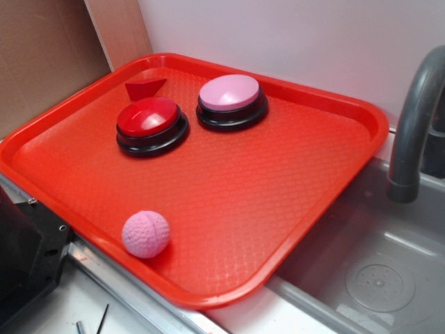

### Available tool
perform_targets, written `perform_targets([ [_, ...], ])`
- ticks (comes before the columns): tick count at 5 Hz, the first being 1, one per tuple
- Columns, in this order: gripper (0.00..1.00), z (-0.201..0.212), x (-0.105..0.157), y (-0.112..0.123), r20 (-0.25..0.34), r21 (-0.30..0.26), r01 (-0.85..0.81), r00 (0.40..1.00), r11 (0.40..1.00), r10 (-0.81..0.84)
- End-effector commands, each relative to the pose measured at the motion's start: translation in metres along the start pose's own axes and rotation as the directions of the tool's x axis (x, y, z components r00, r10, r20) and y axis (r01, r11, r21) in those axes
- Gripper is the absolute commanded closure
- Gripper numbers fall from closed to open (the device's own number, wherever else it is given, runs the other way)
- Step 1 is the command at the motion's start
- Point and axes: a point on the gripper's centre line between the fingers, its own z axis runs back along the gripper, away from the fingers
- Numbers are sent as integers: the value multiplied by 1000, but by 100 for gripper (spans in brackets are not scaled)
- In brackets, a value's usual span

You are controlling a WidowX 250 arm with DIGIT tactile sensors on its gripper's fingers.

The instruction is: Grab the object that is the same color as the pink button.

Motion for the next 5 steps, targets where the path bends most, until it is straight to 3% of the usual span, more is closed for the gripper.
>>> perform_targets([
  [1,0,0,0,0,0,0,0,1000,1000,0],
  [2,0,-53,5,-49,-86,-21,127,988,992,-129],
  [3,0,-86,-1,-98,-74,-33,117,990,993,-119],
  [4,0,-114,-14,-121,-29,-57,90,995,994,-91],
  [5,0,-135,-27,-114,-8,-44,88,996,995,-88],
])
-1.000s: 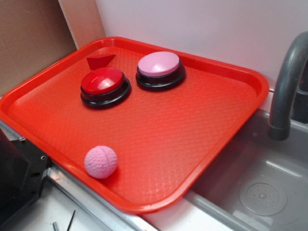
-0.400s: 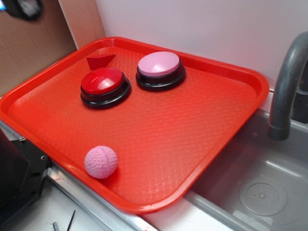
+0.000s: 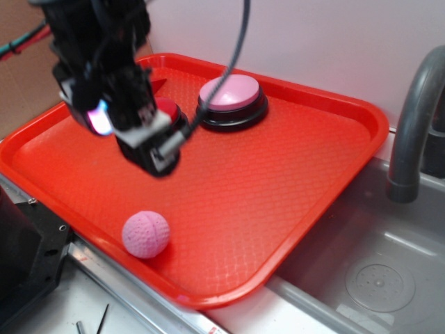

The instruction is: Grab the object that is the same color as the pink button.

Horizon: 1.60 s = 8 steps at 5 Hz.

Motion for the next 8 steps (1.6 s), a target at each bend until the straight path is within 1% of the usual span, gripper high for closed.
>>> perform_targets([
  [1,0,-31,-10,21,35,-9,20,999,1000,-20],
  [2,0,-38,1,26,52,-9,55,997,998,-54],
  [5,0,-38,1,26,52,-9,55,997,998,-54],
  [6,0,-56,-13,32,47,10,-71,996,997,71],
  [7,0,-73,-9,27,24,6,-189,982,982,189],
  [8,0,-87,-2,22,-12,28,-151,988,988,151],
])
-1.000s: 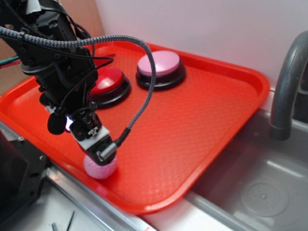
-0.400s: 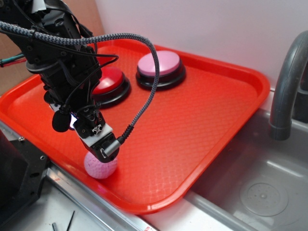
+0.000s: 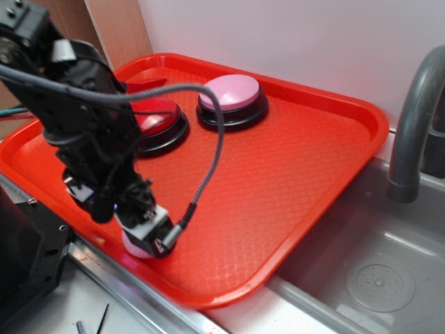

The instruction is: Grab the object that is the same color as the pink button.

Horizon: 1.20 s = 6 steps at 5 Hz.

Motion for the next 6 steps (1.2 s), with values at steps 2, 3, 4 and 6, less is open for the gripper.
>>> perform_targets([
  [2,29,-21,11,-9,-53,-23,50,997,998,-52],
  [3,100,-10,13,-9,-30,-21,72,997,997,-73],
  [4,100,22,23,-5,43,-18,218,975,976,-217],
  [6,100,124,9,53,121,30,224,967,974,-226],
])
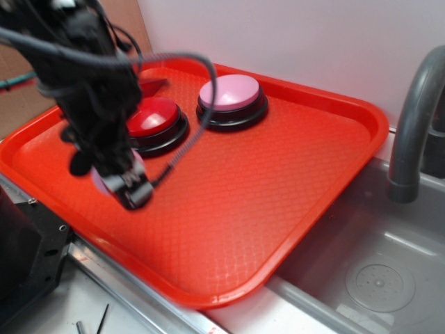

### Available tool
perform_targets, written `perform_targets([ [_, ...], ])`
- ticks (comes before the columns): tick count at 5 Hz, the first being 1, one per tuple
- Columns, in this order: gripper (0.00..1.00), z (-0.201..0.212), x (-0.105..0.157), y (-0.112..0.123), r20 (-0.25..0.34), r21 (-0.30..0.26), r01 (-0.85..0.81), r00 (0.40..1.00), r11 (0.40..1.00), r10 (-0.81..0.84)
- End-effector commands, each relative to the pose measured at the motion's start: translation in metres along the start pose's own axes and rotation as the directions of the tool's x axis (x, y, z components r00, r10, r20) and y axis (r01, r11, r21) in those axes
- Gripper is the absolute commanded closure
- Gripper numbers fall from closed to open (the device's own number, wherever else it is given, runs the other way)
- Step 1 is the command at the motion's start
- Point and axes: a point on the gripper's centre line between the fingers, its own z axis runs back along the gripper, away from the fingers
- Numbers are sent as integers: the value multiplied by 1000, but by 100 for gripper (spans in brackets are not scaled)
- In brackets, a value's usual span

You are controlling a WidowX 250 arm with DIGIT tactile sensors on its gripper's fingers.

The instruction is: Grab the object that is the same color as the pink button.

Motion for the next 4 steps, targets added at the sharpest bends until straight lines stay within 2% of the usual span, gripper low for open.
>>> perform_targets([
  [1,100,73,-20,67,2,-84,-236,972,968,237],
  [2,100,75,-22,85,-2,-101,-291,956,951,293],
  [3,100,67,-18,96,-15,-89,-310,951,947,309],
  [4,100,58,-9,97,-33,-108,-273,962,956,271],
])
